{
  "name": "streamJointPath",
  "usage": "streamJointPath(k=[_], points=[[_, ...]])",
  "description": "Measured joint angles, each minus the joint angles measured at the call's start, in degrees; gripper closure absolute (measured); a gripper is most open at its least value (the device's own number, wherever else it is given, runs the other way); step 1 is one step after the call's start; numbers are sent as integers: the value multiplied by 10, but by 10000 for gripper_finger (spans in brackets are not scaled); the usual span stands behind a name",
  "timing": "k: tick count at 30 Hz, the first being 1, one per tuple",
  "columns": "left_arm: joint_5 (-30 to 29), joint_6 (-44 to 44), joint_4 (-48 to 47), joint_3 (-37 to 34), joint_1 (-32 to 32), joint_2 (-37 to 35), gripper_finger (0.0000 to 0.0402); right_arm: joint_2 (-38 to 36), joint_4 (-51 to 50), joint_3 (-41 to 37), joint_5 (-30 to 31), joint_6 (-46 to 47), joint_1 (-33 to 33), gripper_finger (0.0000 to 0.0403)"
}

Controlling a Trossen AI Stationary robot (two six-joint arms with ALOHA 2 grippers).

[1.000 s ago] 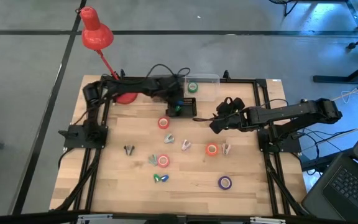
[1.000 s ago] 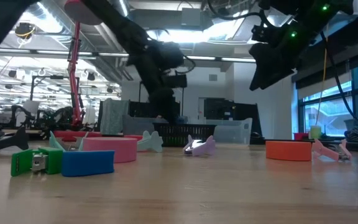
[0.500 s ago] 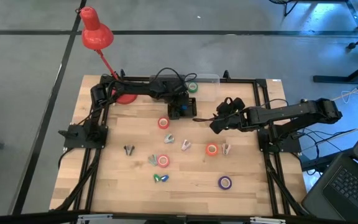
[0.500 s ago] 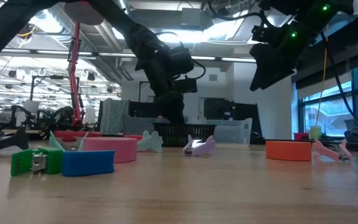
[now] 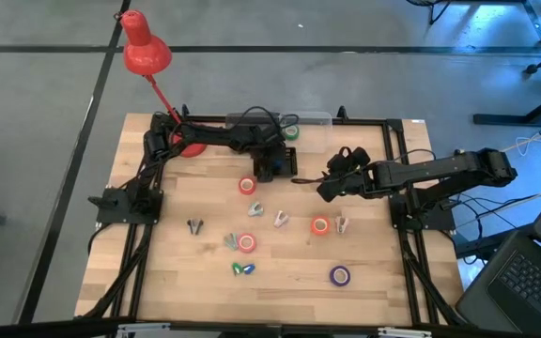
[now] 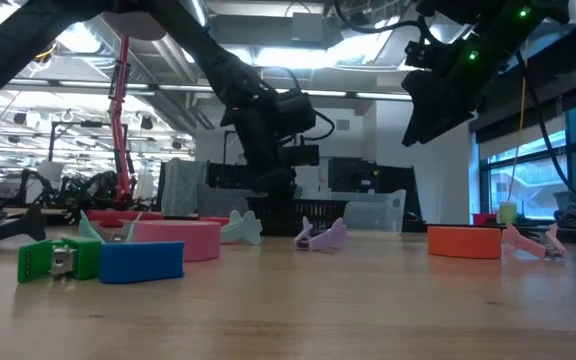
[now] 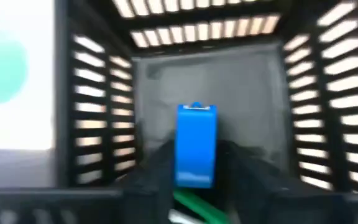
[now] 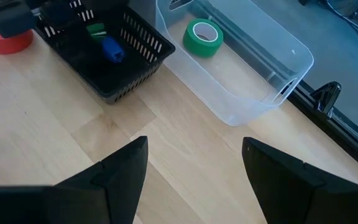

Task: Pick and place Stapler, Stapler remover, tape
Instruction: Put the left blue stapler into the black bin, then put the orange tape into the transparent bin

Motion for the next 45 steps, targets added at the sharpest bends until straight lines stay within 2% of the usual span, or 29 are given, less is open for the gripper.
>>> streamJointPath(k=[4, 9, 16, 19, 25, 28, 30, 33, 36, 41, 45], points=[[-15, -4, -14, 6, -3, -3, 181, 0, 0, 0, 0, -3, 0, 139], [-9, -8, -57, 31, -12, -3, 133, 0, -2, 0, 0, -4, 0, 139], [2, -5, -85, 61, -21, -4, 124, 0, -2, 0, -1, -4, 0, 139], [-11, 2, -99, 71, -24, -4, 124, 0, -7, 0, -3, 1, 1, 139], [-29, -35, -125, 82, -25, -44, 123, 0, -17, 0, -7, 5, 2, 139], [0, -75, -152, 82, -26, -83, 123, 0, -29, 0, -7, 12, 8, 139], [45, -96, -160, 78, -28, -115, 123, 0, -41, 0, -7, 24, 17, 139], [94, -117, -135, 45, -43, -176, 123, 0, -58, 0, -16, 51, 35, 139], [99, -134, -80, -22, -65, -251, 123, 0, -72, 0, -64, 71, 58, 139], [99, -179, 35, -174, -112, -404, 123, 0, -73, 0, -156, 102, 102, 139], [83, -230, 171, -311, -153, -534, 123, 5, -73, 0, -204, 124, 127, 139]])
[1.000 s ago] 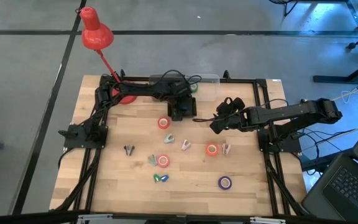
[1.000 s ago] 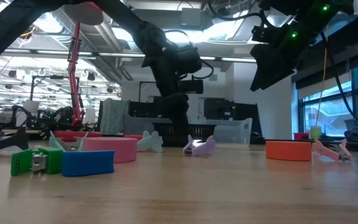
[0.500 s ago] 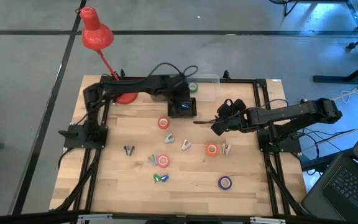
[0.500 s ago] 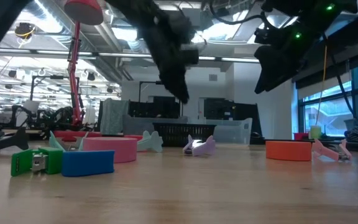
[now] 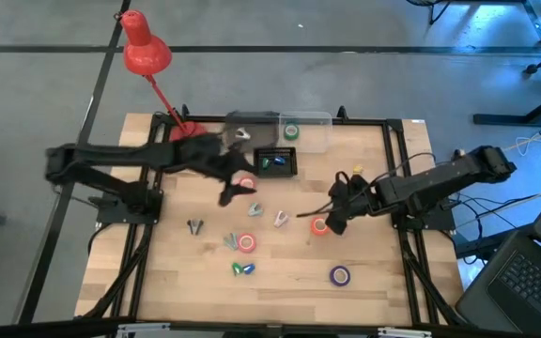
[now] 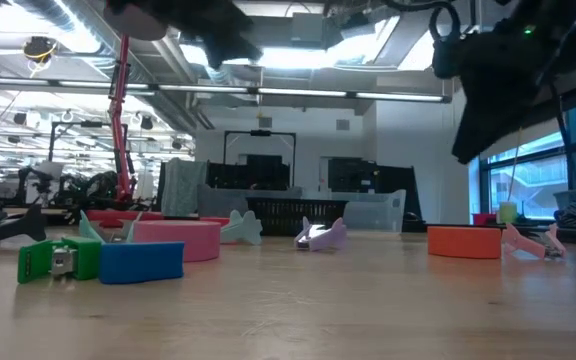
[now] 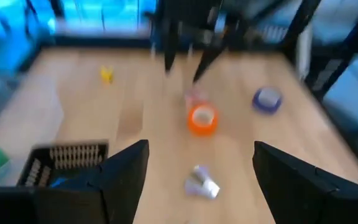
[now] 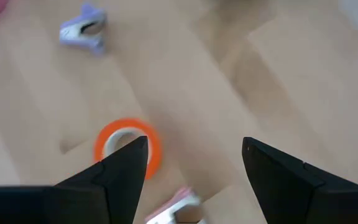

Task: Pick and place Stapler, Stapler remover, tape
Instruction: Put the orange tape into the transparent bin

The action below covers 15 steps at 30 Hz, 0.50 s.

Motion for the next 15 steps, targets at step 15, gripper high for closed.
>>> streamJointPath(k=[15], points=[[-116, -27, 228, -222, -70, -251, 123, 132, 59, 0, -69, 50, 5, 139]])
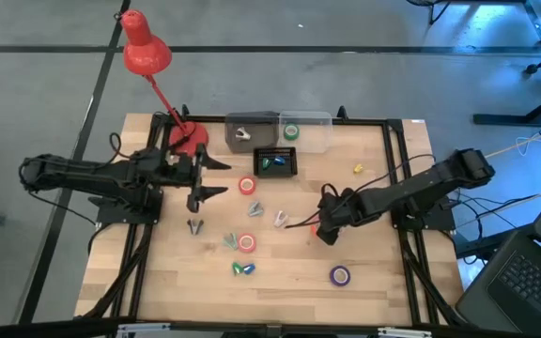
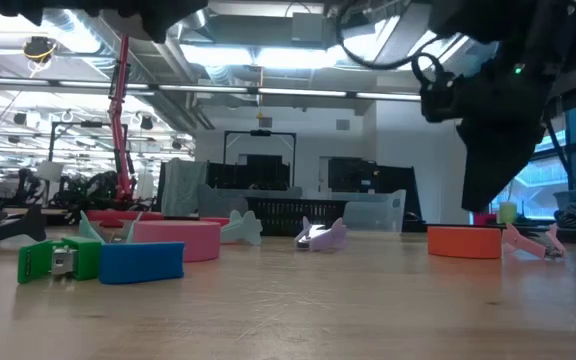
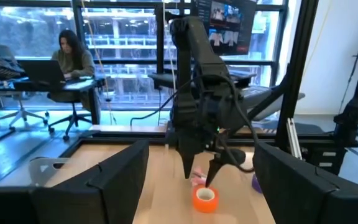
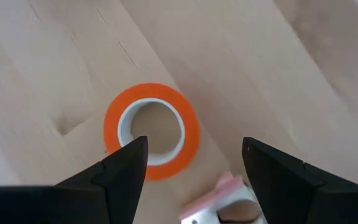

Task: Pick and place Stapler, Stapler remover, tape
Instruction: Put the orange tape into the transparent bin

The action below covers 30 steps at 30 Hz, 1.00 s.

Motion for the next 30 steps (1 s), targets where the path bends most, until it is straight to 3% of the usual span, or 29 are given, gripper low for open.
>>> streamJointPath(k=[8, 11, 15, 21, 25, 30], points=[[0, 0, -3, -23, -2, 6, 123, 61, 27, 0, 2, -1, -15, 141], [0, 0, -1, -23, -2, 8, 123, 73, 32, 0, 4, -5, -15, 162], [0, 0, -1, -23, -2, 8, 123, 72, 34, 0, 9, -6, -15, 227], [0, -10, -16, -23, -2, 8, 123, 52, 28, 5, 10, -33, -15, 373], [0, -43, -38, -23, -2, 9, 123, 30, 4, 29, 26, -71, -23, 369], [0, -60, -43, -23, -2, 26, 123, -4, -90, 84, 88, -139, -77, 373]])
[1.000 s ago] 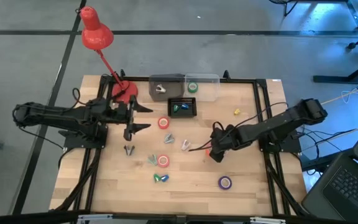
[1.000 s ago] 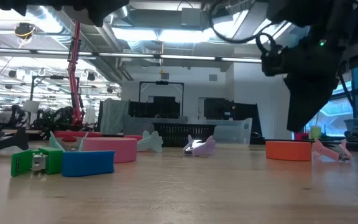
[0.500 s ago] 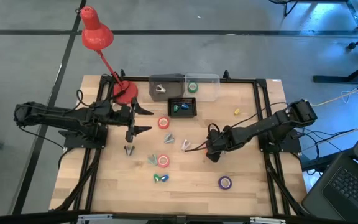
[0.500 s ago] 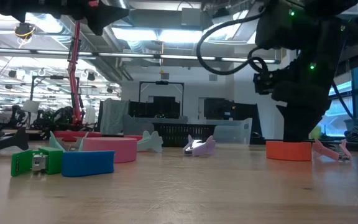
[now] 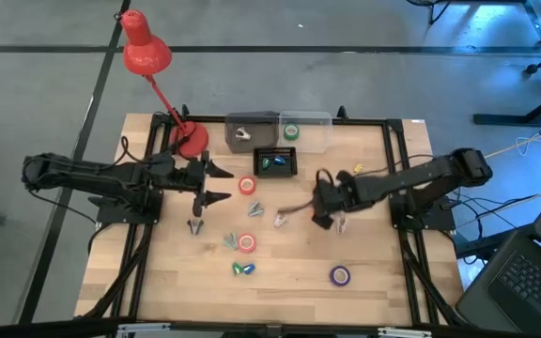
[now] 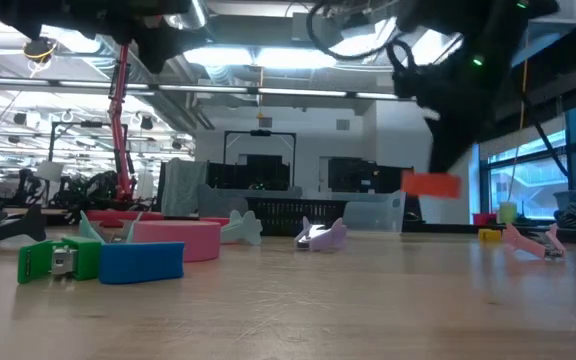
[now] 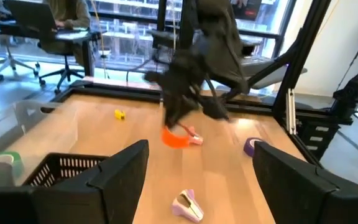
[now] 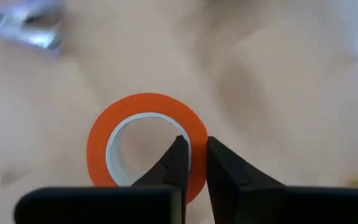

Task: Pick and place Stapler, Stapler remover, tape
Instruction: Put the orange tape into the transparent bin

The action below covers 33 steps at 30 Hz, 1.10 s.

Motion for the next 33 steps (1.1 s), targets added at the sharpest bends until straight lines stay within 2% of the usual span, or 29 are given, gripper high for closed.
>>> streamJointPath(k=[5, 9, 15, 20, 27, 33], points=[[-2, 7, 4, 0, 0, 24, 123, -12, -10, 65, 4, -125, -91, 378], [-39, 9, 8, 0, 0, 32, 123, -12, -4, 114, 2, -221, -173, 378], [-115, 10, 37, 0, 0, 32, 123, -8, 51, 148, -96, -312, -319, 378], [-135, 24, 50, 0, 0, 32, 123, 27, 96, 148, -169, -331, -418, 378], [-135, 50, 67, 0, 0, 31, 123, 124, 155, 148, -194, -379, -478, 378], [-134, 51, 67, 0, 0, 31, 123, 226, 154, 212, -193, -396, -497, 378]])
